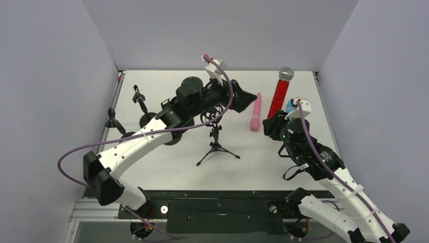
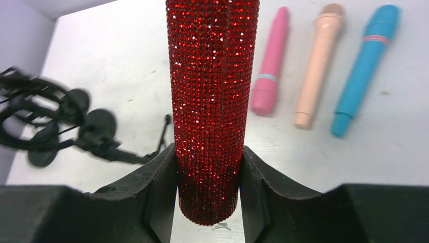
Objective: Remove the microphone from the stand
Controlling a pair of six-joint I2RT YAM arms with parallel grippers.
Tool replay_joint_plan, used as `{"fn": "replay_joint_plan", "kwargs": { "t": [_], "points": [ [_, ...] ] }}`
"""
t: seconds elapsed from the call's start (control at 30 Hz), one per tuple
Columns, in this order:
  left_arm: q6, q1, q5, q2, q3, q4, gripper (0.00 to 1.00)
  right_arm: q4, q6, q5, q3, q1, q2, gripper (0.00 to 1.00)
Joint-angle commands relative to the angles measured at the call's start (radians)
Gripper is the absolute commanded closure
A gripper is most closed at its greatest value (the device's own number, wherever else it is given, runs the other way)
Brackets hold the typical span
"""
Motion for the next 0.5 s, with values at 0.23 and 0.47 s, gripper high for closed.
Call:
{"fn": "replay_joint_plan", "kwargs": {
  "t": [0.23, 0.47],
  "points": [
    [0.061, 0.003, -0.071, -0.327, -0.194, -0.072, 0.04, -0.039, -0.068, -0.141, -0.032, -0.493, 0.102, 1.00],
    [0.061, -0.001, -0.049, -0.489, -0.301, -0.124, 0.04, 0.015, -0.094, -0.234, -0.083, -0.735, 0.299, 1.00]
  ]
}}
